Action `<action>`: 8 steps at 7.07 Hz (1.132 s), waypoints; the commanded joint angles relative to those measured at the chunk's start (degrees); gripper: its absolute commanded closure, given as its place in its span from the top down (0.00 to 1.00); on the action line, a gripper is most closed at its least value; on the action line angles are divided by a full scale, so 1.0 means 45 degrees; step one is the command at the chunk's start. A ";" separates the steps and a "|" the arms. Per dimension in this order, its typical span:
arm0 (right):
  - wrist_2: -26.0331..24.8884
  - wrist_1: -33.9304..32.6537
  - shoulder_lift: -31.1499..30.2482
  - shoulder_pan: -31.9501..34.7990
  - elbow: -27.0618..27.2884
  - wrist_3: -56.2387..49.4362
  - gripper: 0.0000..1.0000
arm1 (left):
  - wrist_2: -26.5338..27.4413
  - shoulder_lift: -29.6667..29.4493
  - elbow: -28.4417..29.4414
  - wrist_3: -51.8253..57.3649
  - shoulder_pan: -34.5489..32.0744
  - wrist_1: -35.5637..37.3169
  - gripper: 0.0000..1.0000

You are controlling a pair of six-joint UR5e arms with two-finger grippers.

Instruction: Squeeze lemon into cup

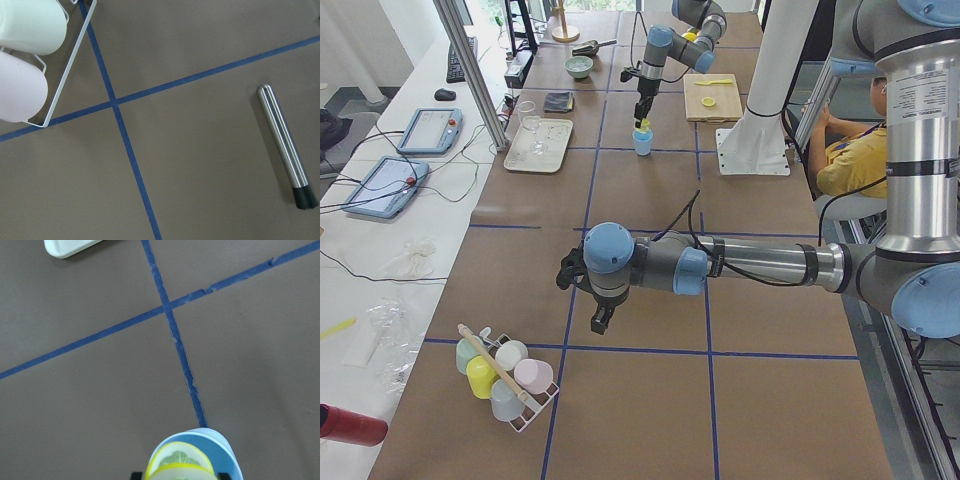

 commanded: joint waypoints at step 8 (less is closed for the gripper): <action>0.2428 -0.0004 -0.2791 0.1781 0.2284 -0.2538 0.92 | -0.0178 -0.0254 -0.0275 -0.6465 0.2764 -0.4771 1.00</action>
